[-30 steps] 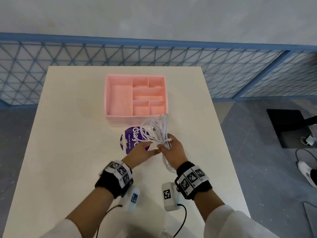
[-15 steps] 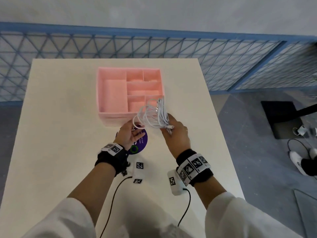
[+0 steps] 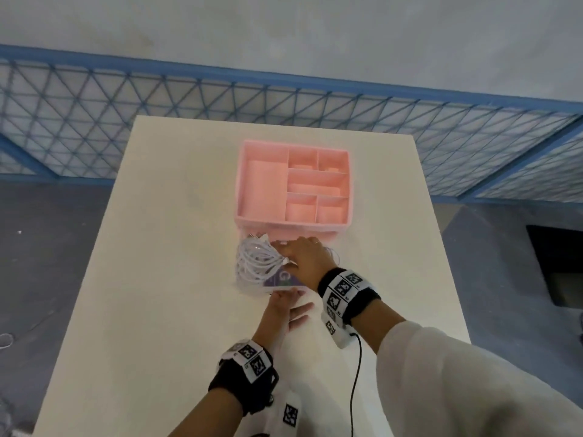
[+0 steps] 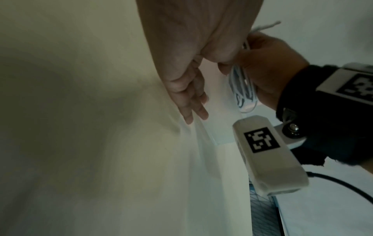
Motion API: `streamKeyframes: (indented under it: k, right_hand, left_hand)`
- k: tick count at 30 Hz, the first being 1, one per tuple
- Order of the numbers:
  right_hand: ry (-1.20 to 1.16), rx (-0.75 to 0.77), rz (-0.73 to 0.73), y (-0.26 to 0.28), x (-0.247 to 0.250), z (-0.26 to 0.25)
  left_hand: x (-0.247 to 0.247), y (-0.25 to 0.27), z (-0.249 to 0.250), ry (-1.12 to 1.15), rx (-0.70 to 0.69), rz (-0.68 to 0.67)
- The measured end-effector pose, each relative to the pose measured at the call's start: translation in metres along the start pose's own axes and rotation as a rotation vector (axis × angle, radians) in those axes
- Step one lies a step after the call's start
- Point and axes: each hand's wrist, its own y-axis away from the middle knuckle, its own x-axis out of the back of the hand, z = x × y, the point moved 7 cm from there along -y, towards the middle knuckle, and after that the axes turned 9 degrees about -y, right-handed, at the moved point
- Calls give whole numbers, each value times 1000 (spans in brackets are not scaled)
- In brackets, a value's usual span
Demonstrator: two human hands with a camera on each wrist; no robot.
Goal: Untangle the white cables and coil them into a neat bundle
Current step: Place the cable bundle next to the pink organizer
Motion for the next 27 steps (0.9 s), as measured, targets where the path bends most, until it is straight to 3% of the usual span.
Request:
streamKeyframes:
  k: [5, 11, 16, 20, 27]
  right_hand:
    - [122, -145, -132, -5, -15, 24]
    - [338, -491, 8, -26, -17, 40]
    - [267, -650, 6, -33, -26, 46]
    - [229, -622, 87, -30, -17, 50]
    - [-127, -341, 343, -5, 4, 53]
  left_hand:
    - [-2, 1, 1, 9, 14, -38]
    - [-3, -4, 2, -3, -21, -77]
    - [-5, -3, 4, 11, -54, -78]
    - [2, -9, 7, 40, -58, -48]
    - [0, -10, 11, 97, -62, -29]
